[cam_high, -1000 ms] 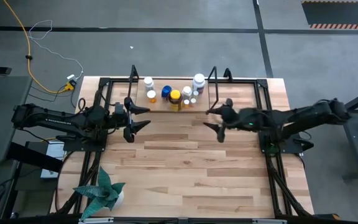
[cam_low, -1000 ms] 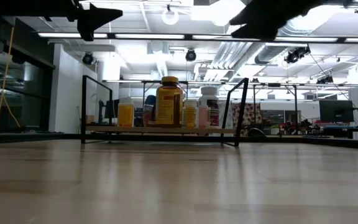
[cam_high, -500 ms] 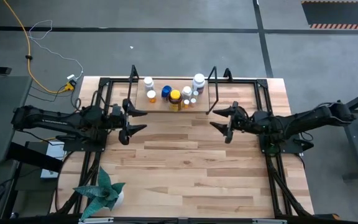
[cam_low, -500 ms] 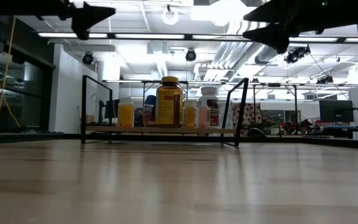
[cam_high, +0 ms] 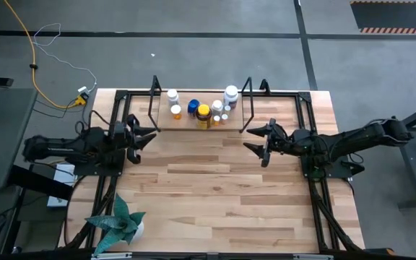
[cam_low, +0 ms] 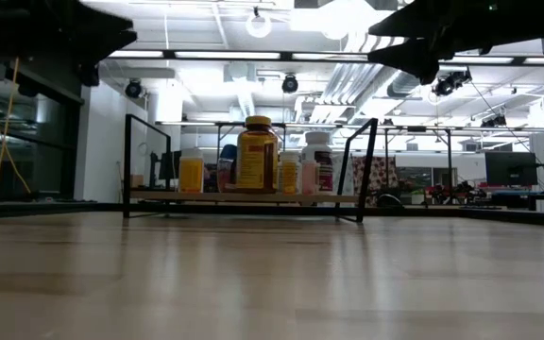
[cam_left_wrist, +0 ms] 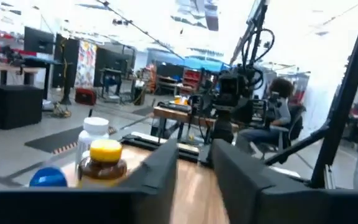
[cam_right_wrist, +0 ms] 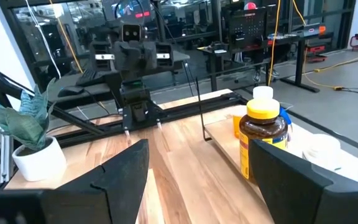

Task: Pick and place medicine bottles onto shelf by color
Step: Return to Home Position

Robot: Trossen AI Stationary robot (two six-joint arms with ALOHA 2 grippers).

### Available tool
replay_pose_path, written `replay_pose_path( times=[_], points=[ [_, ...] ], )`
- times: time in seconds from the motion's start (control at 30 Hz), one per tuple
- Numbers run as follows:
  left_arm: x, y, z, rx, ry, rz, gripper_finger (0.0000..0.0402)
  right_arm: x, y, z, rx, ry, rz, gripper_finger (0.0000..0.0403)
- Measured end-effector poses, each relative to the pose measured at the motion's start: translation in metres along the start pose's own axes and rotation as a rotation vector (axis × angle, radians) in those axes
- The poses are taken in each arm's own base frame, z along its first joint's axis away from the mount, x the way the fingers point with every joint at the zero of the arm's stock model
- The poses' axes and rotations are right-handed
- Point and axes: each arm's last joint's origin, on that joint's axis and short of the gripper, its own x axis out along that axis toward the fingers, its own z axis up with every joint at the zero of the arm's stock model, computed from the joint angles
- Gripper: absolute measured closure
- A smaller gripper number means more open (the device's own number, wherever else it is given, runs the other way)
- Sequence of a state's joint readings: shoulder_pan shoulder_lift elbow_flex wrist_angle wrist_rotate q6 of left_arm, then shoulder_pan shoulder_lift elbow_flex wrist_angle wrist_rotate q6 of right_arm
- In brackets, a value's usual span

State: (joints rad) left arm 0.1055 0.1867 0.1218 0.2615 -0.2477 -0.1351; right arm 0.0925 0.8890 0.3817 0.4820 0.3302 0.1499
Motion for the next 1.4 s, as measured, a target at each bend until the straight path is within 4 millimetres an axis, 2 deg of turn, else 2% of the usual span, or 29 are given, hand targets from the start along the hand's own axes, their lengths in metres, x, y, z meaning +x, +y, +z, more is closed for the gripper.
replay_pose_path(
  times=[0.1, 0.17, 0.5, 0.9, 1.07, 1.17, 1.23, 1.4],
  points=[
    [-0.002, 0.004, -0.009, -0.014, 0.008, 0.019, 0.0373, 0.000, 0.000, 0.000, -0.002, 0.001, 0.000, 0.0137],
    [-0.003, 0.005, -0.012, -0.036, 0.009, 0.029, 0.0392, 0.000, 0.000, -0.001, -0.016, 0.007, -0.001, 0.0137],
    [-0.004, 0.011, -0.038, -0.108, 0.096, 0.066, 0.0401, 0.000, 0.000, -0.001, -0.022, 0.008, -0.001, 0.0137],
    [-0.006, 0.003, -0.042, -0.110, 0.152, -0.005, 0.0401, 0.000, 0.000, -0.001, -0.021, 0.006, -0.004, 0.0137],
    [-0.007, 0.001, -0.042, -0.111, 0.155, -0.021, 0.0401, 0.000, -0.002, 0.000, 0.006, -0.003, -0.065, 0.0141],
    [-0.007, 0.001, -0.042, -0.119, 0.155, -0.020, 0.0401, -0.003, -0.003, 0.001, 0.009, -0.003, -0.083, 0.0168],
    [-0.007, 0.001, -0.042, -0.134, 0.157, -0.021, 0.0401, -0.007, -0.004, 0.003, 0.012, -0.001, -0.086, 0.0206],
    [-0.007, 0.001, -0.042, -0.153, 0.158, -0.021, 0.0399, -0.024, -0.009, 0.009, 0.037, 0.011, -0.090, 0.0353]
  ],
)
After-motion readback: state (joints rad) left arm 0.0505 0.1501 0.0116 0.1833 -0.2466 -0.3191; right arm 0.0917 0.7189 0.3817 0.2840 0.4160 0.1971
